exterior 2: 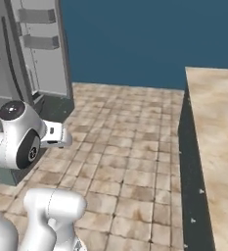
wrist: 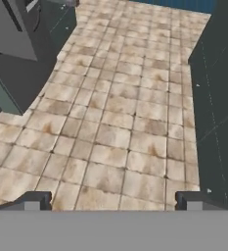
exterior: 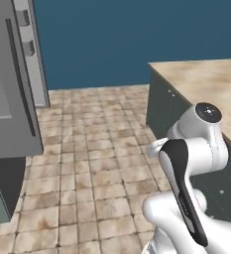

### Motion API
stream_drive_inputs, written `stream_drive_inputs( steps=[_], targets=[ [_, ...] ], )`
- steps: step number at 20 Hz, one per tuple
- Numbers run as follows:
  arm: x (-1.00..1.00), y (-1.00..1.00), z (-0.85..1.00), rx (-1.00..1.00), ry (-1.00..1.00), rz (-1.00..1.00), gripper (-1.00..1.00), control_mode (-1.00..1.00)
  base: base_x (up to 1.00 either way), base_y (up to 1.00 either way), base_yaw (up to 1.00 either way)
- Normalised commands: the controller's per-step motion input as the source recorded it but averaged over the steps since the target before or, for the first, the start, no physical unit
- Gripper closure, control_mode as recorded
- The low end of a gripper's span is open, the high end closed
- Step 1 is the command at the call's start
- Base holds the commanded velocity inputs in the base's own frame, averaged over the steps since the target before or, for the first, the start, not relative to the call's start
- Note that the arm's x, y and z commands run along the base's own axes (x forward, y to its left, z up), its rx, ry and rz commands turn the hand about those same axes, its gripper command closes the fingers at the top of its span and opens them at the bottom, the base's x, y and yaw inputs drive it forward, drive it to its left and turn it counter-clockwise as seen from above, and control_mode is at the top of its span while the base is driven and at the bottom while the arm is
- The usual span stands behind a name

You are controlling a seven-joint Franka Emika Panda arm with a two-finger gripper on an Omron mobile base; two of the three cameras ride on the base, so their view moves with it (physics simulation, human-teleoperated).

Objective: Open the fridge, grab two sodas, and place both sodas inside the bowl with ice on the dining counter.

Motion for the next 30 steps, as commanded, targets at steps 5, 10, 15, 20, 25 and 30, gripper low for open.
stream_drive_inputs(
  steps=[5, 10, 15, 20, 25, 30],
  targets=[
    [0.0, 0.0, 0.0, 0.0, 0.0, 0.0, -1.0, 1.0, 1.0, 0.1, 0.15],
    [0.0, 0.0, 0.0, 0.0, 0.0, 0.0, -1.0, 1.0, 1.0, 0.08, 0.18],
    [0.0, 0.0, 0.0, 0.0, 0.0, 0.0, -1.0, 1.0, 0.92, 0.05, 0.21],
    [0.0, 0.0, 0.0, 0.0, 0.0, 0.0, -1.0, 1.0, 0.54, 0.08, 0.29],
    [0.0, 0.0, 0.0, 0.0, 0.0, 0.0, -1.0, 1.0, 0.51, 0.17, 0.33],
    [0.0, 0.0, 0.0, 0.0, 0.0, 0.0, -1.0, 1.0, 0.7, 0.13, 0.3]
  ],
)
